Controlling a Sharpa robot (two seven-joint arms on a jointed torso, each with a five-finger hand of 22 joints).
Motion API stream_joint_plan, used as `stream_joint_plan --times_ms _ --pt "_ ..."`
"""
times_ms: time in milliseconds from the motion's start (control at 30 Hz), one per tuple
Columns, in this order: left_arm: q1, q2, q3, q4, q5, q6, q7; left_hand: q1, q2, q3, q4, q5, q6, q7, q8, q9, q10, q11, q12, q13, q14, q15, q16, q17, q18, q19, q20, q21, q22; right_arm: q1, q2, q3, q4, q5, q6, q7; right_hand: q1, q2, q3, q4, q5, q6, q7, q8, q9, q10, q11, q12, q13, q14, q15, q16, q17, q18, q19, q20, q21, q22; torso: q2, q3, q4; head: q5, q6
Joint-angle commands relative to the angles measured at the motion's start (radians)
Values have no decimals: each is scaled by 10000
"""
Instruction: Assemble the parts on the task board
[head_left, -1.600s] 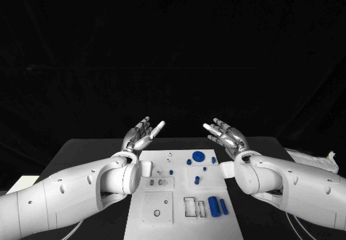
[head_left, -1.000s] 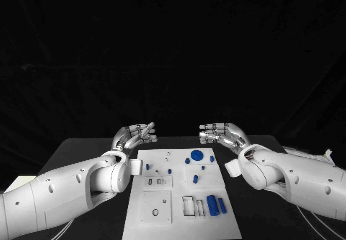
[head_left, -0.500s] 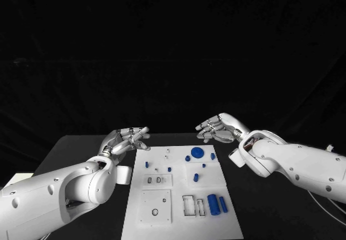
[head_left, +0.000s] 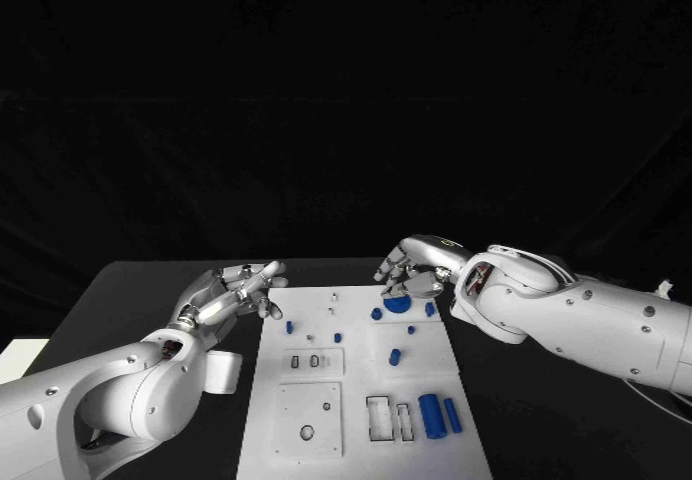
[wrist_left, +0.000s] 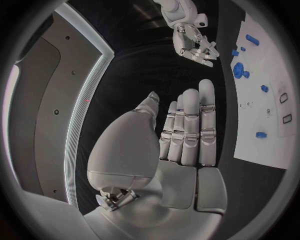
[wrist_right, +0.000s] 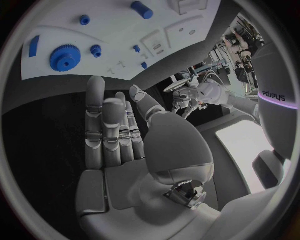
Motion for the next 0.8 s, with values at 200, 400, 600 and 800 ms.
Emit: stream_joint_plan --times_ms 200,400,600,800 --pt "157 -122 20 316 -8 490 -48 -76 39 -99 -24 -18 -63 43 -102 4 -173 32 -31 27 -220 22 -116 -124 86 -157 2 174 108 104 167 8 -43 -2172 697 -1135 -44 -196 464 231 78 -79 7 -15 45 -248 44 -5 136 624 102 3453 3759 -881 1294 115 4958 6455 465 -26 285 -190 42" --pt "180 -141 21 366 -6 567 -74 -84 64 -114 -31 -16 -94 59 -136 -2 -252 54 -73 23 -336 42 -239 -238 87 -235 21 233 156 116 248 9 -44 -2582 930 -1407 -129 -337 642 362 173 -6 8 -17 70 -218 11 -48 222 579 99 3495 3708 -1144 1786 100 6127 8194 584 -23 380 -280 27" --pt "185 -143 21 367 -5 616 -104 -88 79 -119 -34 -17 -107 66 -151 -5 -284 63 -91 19 -360 51 -240 -228 88 -267 30 256 176 118 265 10 -47 -2896 1340 -1656 -225 -457 648 472 101 38 -1 -13 89 -390 41 -57 245 611 121 3687 3951 -1104 1701 124 6098 8044 650 -21 431 -346 28" --pt "186 -163 21 377 -5 635 -133 -90 81 -124 -36 -17 -115 73 -159 -7 -300 69 -100 18 -371 55 -241 -224 88 -284 34 267 185 108 285 10 -95 -3068 1678 -1798 -234 -525 652 542 -9 46 -7 -20 99 -546 64 -57 262 604 141 3725 3972 -1085 1650 146 6092 7980 727 -14 458 -376 13"
